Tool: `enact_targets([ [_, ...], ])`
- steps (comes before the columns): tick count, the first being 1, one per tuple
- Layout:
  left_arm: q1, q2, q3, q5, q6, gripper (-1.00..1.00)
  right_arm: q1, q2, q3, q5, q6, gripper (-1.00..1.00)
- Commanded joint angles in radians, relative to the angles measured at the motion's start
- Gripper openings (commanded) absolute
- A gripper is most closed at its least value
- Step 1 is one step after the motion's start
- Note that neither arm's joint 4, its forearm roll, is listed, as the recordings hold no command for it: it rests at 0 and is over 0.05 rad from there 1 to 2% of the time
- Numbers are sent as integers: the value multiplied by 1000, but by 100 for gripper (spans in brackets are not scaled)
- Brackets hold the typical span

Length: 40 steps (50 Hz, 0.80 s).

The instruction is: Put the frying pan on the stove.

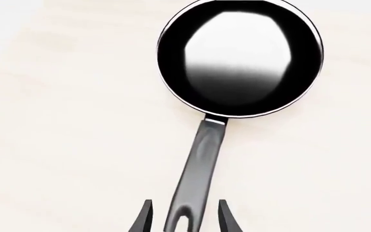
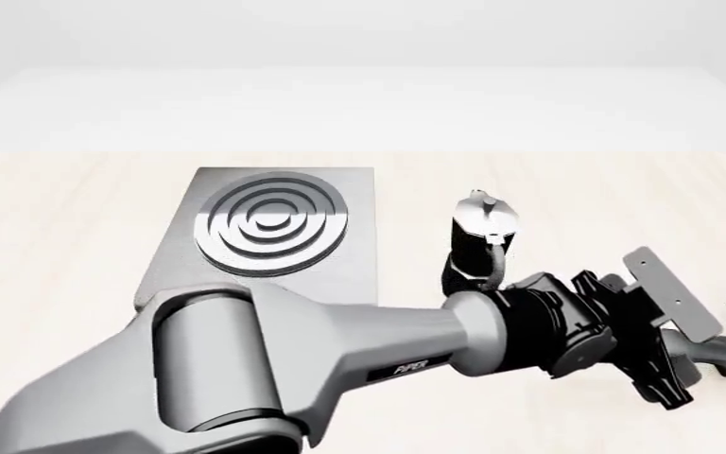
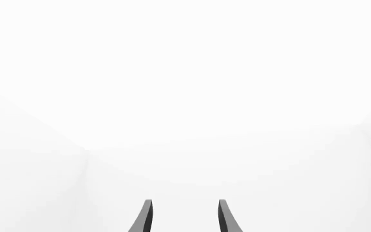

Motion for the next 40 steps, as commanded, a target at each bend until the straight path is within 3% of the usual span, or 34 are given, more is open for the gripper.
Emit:
enact_targets([
  [1, -3, 24, -31, 22, 6, 100, 3, 0, 0, 0, -2, 100],
  [28, 9, 101, -139, 78, 16, 100, 16, 0, 3, 0, -11, 100],
  [40, 5, 96, -134, 67, 19, 100, 24, 0, 7, 0, -15, 100],
])
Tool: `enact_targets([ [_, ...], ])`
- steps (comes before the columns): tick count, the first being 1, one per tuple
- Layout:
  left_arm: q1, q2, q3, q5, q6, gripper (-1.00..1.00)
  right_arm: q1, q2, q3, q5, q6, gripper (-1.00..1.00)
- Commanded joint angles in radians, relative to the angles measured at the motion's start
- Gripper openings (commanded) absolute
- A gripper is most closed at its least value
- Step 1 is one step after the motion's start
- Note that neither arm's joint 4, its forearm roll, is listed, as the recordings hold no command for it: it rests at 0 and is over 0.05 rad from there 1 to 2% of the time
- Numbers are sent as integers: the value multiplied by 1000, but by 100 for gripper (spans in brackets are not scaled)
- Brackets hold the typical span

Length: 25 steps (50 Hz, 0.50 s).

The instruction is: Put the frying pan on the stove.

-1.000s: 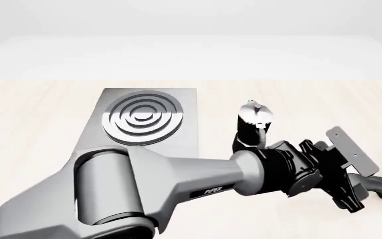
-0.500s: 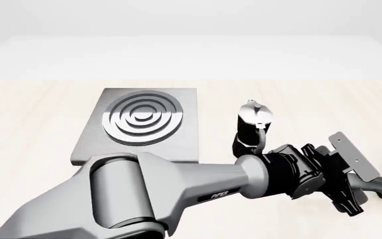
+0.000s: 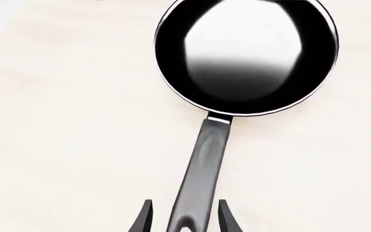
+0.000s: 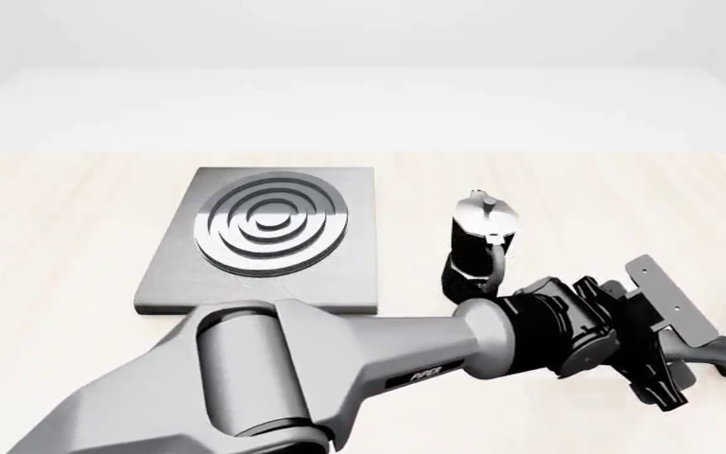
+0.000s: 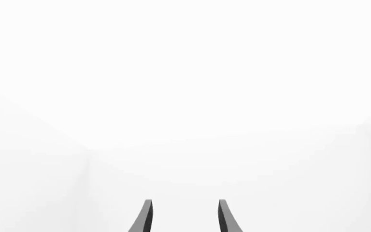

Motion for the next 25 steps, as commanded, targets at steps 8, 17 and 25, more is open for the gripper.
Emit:
enact_targets([
  [8, -5, -36, 48, -50, 14, 100, 17, 0, 4, -1, -12, 100],
  [17, -12, -71, 94, -86, 16, -100, 24, 0, 4, -1, -18, 100],
  [25, -12, -89, 114, -101, 23, -100, 30, 0, 5, -2, -25, 100],
])
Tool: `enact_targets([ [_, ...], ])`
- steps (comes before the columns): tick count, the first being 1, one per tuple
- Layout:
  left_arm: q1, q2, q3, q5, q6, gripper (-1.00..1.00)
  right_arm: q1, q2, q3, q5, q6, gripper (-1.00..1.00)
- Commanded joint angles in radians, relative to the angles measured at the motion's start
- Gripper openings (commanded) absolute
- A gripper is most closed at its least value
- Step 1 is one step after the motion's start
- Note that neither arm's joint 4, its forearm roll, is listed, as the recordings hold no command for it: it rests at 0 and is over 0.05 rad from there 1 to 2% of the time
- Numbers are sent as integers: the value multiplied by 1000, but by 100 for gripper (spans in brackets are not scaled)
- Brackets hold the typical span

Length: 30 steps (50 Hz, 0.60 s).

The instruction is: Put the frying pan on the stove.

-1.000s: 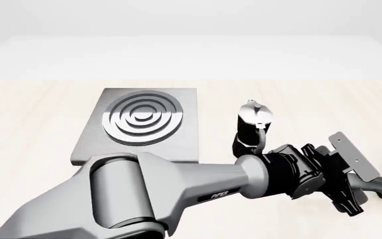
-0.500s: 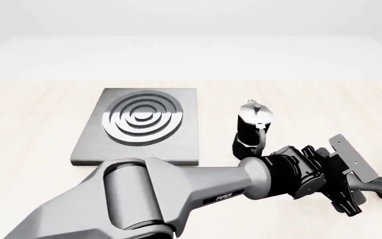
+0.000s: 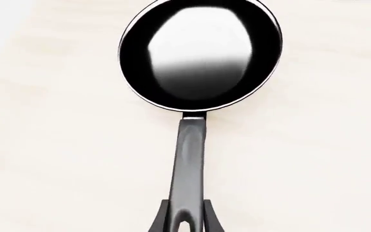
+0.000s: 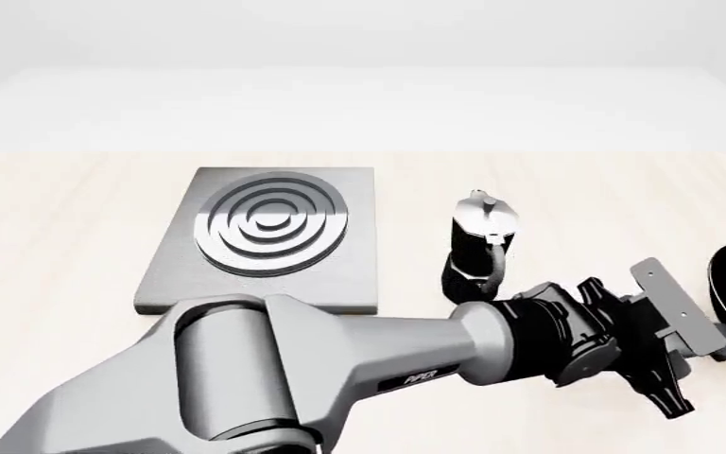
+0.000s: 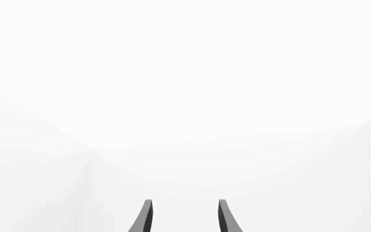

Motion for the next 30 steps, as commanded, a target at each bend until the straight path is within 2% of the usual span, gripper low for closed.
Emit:
enact_targets([
  [1, 2, -39, 30, -34, 9, -100, 8, 0, 1, -1, -8, 100],
  [17, -9, -122, 129, -114, 16, -100, 14, 0, 1, -1, -17, 100],
  [30, 13, -163, 149, -140, 14, -100, 15, 0, 1, -1, -20, 100],
])
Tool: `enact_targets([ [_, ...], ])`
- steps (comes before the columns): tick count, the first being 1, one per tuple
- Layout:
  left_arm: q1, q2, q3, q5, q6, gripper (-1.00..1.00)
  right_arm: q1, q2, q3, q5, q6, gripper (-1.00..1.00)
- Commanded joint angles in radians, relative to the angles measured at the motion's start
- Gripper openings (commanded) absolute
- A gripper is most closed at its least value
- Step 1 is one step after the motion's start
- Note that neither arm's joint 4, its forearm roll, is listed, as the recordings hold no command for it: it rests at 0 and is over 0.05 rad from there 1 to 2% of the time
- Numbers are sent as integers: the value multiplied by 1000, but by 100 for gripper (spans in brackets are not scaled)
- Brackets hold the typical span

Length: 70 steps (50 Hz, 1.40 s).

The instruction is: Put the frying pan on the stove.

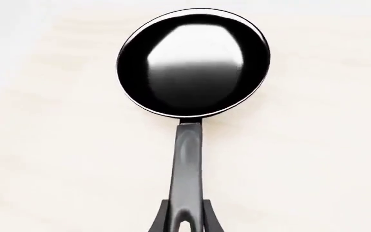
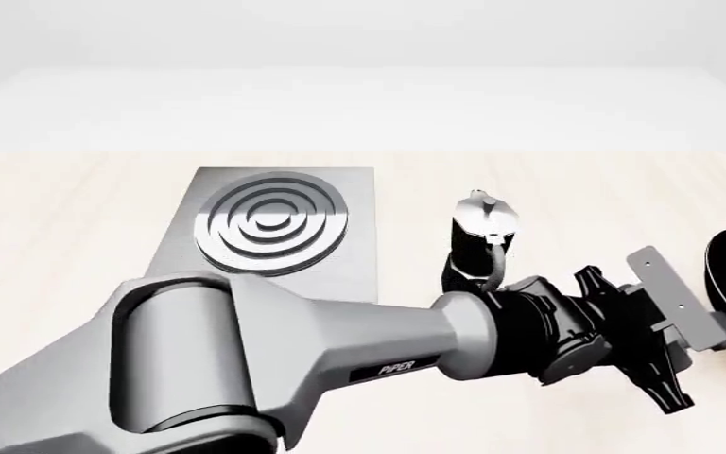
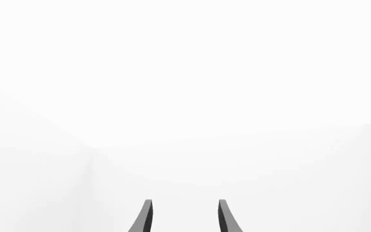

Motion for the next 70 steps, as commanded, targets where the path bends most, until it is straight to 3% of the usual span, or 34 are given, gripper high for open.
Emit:
enact_targets([
  [1, 13, -56, -1, -36, 8, -100, 1, 0, 0, 0, -4, 100],
  [70, 127, -266, 91, -131, 10, -100, 30, 0, 10, -1, -36, 100],
])
